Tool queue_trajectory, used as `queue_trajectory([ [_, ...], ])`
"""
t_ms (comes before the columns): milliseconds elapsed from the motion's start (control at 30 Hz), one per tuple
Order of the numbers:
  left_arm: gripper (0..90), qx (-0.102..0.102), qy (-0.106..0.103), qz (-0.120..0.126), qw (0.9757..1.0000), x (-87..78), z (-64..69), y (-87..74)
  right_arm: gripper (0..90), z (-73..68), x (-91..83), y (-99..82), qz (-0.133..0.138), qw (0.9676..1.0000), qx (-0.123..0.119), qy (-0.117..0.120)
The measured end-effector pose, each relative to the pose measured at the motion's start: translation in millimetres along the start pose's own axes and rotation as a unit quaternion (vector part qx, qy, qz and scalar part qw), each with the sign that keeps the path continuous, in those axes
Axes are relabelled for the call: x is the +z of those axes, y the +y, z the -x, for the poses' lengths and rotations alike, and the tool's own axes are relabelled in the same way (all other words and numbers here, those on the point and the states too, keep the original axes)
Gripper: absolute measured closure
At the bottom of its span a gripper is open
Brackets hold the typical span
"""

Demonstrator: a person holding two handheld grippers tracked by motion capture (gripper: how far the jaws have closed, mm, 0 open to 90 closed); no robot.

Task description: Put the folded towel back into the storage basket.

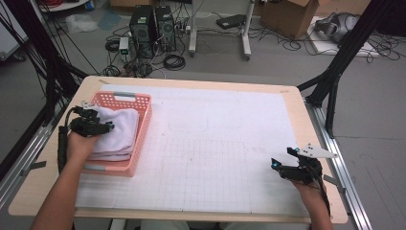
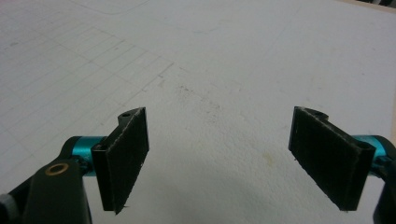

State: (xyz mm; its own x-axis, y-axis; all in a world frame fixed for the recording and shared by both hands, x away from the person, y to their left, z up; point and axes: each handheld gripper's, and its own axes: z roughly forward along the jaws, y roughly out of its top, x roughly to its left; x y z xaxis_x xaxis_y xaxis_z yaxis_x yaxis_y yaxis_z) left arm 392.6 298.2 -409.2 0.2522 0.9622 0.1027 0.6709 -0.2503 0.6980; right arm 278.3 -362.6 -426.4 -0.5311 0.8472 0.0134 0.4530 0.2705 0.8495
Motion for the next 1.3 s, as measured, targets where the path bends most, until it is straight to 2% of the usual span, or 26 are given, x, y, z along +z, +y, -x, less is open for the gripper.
queue_trajectory([
  [133,45.5,-0.008,0.004,-0.007,0.9999,-0.8,0.0,3.5,19.1,0.5,-1.2,0.5,0.002,1.0000,-0.003,0.000],
  [167,45.4,-0.020,0.003,0.004,0.9998,-2.0,-0.2,4.5,19.1,0.4,-1.5,0.5,0.002,1.0000,-0.002,-0.001],
  [233,40.5,-0.041,-0.025,0.034,0.9982,-7.6,-1.8,5.6,19.1,0.3,-2.4,0.9,0.005,1.0000,-0.002,0.001],
  [267,39.5,-0.047,-0.042,0.054,0.9965,-11.6,-2.3,6.2,19.1,0.2,-2.9,1.0,0.004,1.0000,0.000,0.001],
  [300,39.6,-0.047,-0.053,0.077,0.9945,-16.5,-2.1,7.0,19.1,0.5,-3.2,1.0,0.004,1.0000,0.001,0.000],
  [333,39.5,-0.047,-0.060,0.107,0.9913,-23.7,-1.6,8.1,19.1,1.2,-3.0,1.0,0.005,1.0000,-0.001,-0.001],
  [367,38.8,-0.048,-0.066,0.126,0.9887,-28.2,-1.7,8.8,19.1,1.2,-2.9,1.0,0.005,1.0000,0.000,-0.001],
  [400,37.4,-0.058,-0.079,0.146,0.9843,-33.9,-1.9,9.4,19.1,1.3,-2.7,1.1,0.006,1.0000,-0.002,-0.002],
  [433,34.7,-0.071,-0.092,0.162,0.9799,-38.7,-1.8,9.9,19.1,0.7,-2.7,1.3,0.005,1.0000,-0.001,-0.002],
  [467,31.8,-0.077,-0.100,0.174,0.9766,-42.9,-0.8,10.1,19.1,0.4,-2.7,1.6,0.005,1.0000,-0.003,-0.002],
  [600,26.4,-0.077,-0.126,0.219,0.9645,-56.7,7.3,8.3,19.1,-0.8,-2.8,2.4,0.008,1.0000,-0.003,-0.003],
  [667,20.0,-0.076,-0.125,0.232,0.9617,-61.9,11.7,7.3,19.1,-1.0,-2.8,2.3,0.008,1.0000,-0.002,-0.003],
  [700,18.8,-0.070,-0.127,0.234,0.9613,-64.8,14.5,6.5,19.1,-1.1,-2.8,2.3,0.008,1.0000,-0.003,-0.003],
  [767,19.9,-0.057,-0.130,0.232,0.9624,-67.7,19.9,5.7,19.1,-1.3,-3.3,2.6,0.010,0.9999,-0.002,-0.003],
  [800,20.6,-0.054,-0.137,0.235,0.9609,-69.7,23.6,5.1,19.1,-1.3,-3.5,2.8,0.014,0.9999,-0.003,-0.005],
  [867,21.0,-0.047,-0.153,0.248,0.9554,-75.5,32.6,5.1,19.1,-1.1,-4.1,3.3,0.020,0.9998,0.000,-0.002],
  [967,20.8,-0.027,-0.185,0.270,0.9445,-85.0,49.9,6.1,19.1,-1.1,-3.4,2.9,0.020,0.9998,0.001,-0.002],
  [1033,21.4,-0.009,-0.202,0.278,0.9391,-89.3,63.2,6.2,19.1,-1.7,-3.2,2.7,0.018,0.9998,0.000,-0.001],
  [1067,21.4,-0.009,-0.202,0.278,0.9391,-89.3,63.2,6.2,19.1,-1.4,-3.2,2.9,0.020,0.9998,-0.002,-0.001],
  [1100,21.4,-0.007,-0.220,0.285,0.9329,-91.4,72.2,5.9,19.1,-1.3,-3.4,3.0,0.021,0.9998,-0.003,-0.002],
  [1167,21.5,0.005,-0.238,0.287,0.9279,-92.7,83.7,6.1,19.1,-1.5,-3.5,3.2,0.023,0.9997,-0.003,-0.002],
  [1233,21.6,0.013,-0.247,0.287,0.9253,-91.9,92.7,6.0,19.1,-1.8,-2.8,3.0,0.023,0.9997,-0.003,-0.001],
  [1300,21.7,0.016,-0.261,0.289,0.9212,-89.6,102.7,6.3,19.1,-2.5,-2.0,3.1,0.022,0.9998,-0.004,-0.001],
])
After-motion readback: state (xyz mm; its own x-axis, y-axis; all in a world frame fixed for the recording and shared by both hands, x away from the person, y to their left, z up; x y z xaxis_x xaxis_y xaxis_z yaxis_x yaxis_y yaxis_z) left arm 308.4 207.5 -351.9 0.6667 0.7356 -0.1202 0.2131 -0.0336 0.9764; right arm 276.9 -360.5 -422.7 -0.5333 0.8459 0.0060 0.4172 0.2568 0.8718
